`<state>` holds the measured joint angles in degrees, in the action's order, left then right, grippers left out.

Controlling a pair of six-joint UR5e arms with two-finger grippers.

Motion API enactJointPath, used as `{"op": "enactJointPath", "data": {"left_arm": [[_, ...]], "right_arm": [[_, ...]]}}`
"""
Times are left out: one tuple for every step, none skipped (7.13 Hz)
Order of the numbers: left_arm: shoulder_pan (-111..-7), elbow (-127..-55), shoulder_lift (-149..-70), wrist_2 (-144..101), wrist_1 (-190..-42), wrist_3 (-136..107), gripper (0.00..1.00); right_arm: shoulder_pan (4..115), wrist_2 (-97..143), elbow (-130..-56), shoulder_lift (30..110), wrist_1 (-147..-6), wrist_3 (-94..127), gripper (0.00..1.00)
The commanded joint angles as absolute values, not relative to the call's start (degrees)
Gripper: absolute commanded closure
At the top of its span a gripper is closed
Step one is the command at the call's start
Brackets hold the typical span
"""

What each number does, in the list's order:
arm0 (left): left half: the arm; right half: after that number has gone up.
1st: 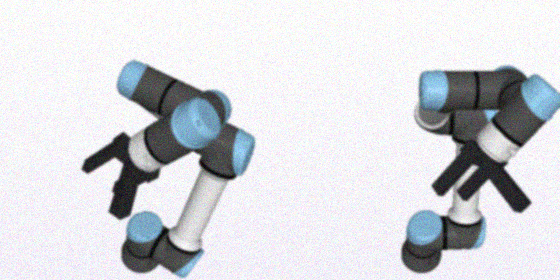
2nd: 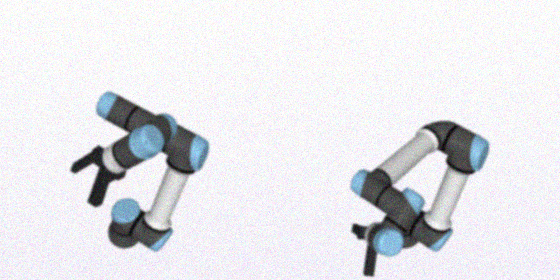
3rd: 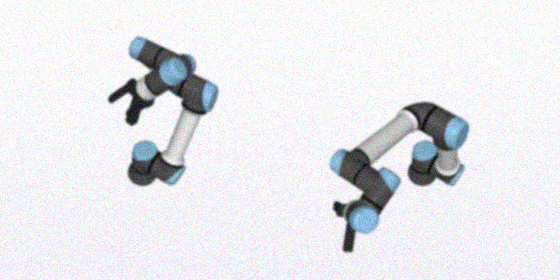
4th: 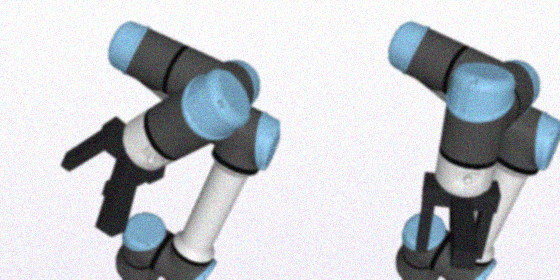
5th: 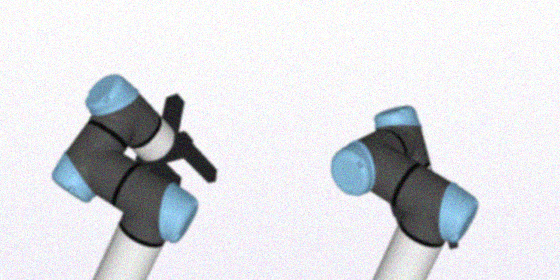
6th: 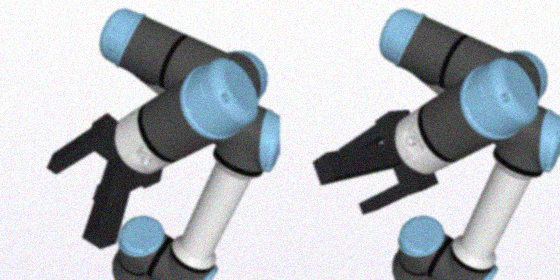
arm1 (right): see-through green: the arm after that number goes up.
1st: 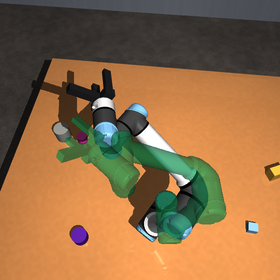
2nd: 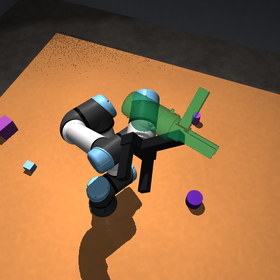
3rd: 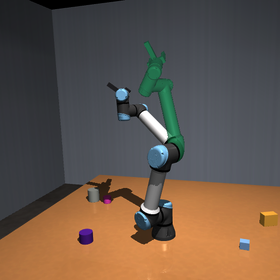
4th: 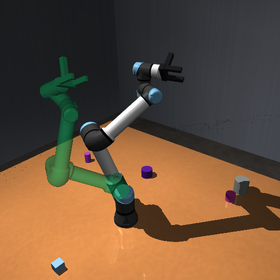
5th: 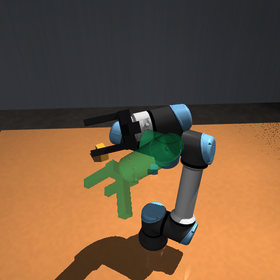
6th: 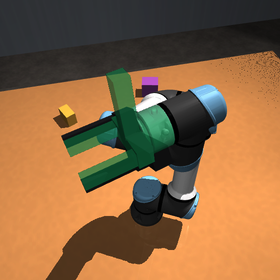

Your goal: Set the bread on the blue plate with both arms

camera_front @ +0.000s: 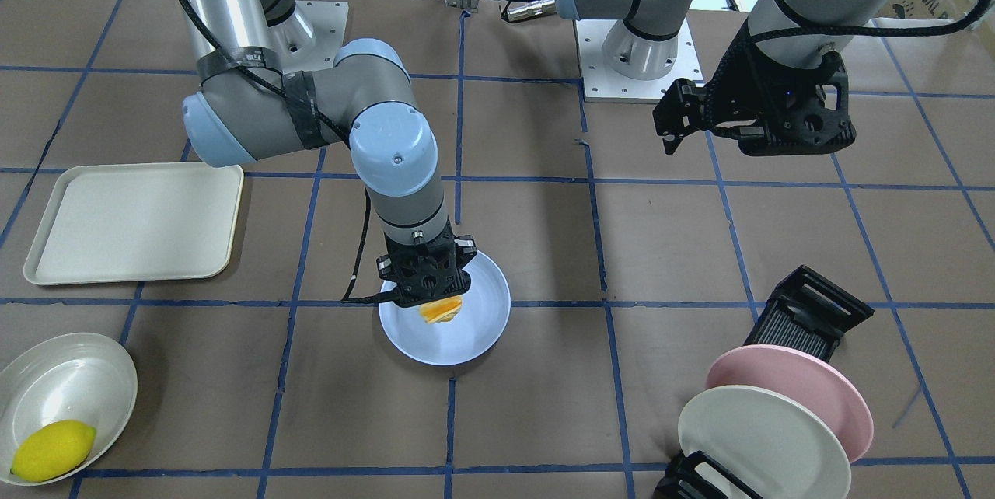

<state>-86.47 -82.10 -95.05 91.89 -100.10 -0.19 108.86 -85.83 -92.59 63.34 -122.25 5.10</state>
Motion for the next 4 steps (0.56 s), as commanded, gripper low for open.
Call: {"op": "enactJointPath", "data": {"left_arm": [[-86.0, -81.3, -95.6, 91.4, -100.0, -0.1, 0.0], [-86.0, -81.3, -95.7, 91.5, -100.0, -0.1, 0.0], [-86.0, -81.4, -95.7, 91.7, -98.8, -0.3, 0.0], [-86.3, -82.4, -95.0, 91.5, -98.7, -0.6, 0.0]], "right_arm": [[109.0, -86.3, -91.8, 62.1, -122.4, 5.3, 0.96], [109.0, -86.2, -91.8, 61.4, -122.6, 4.6, 0.94], [108.8, -86.1, -91.7, 60.7, -122.5, 4.4, 0.91], [108.8, -86.1, -91.8, 60.4, -122.6, 4.5, 0.33]]}}
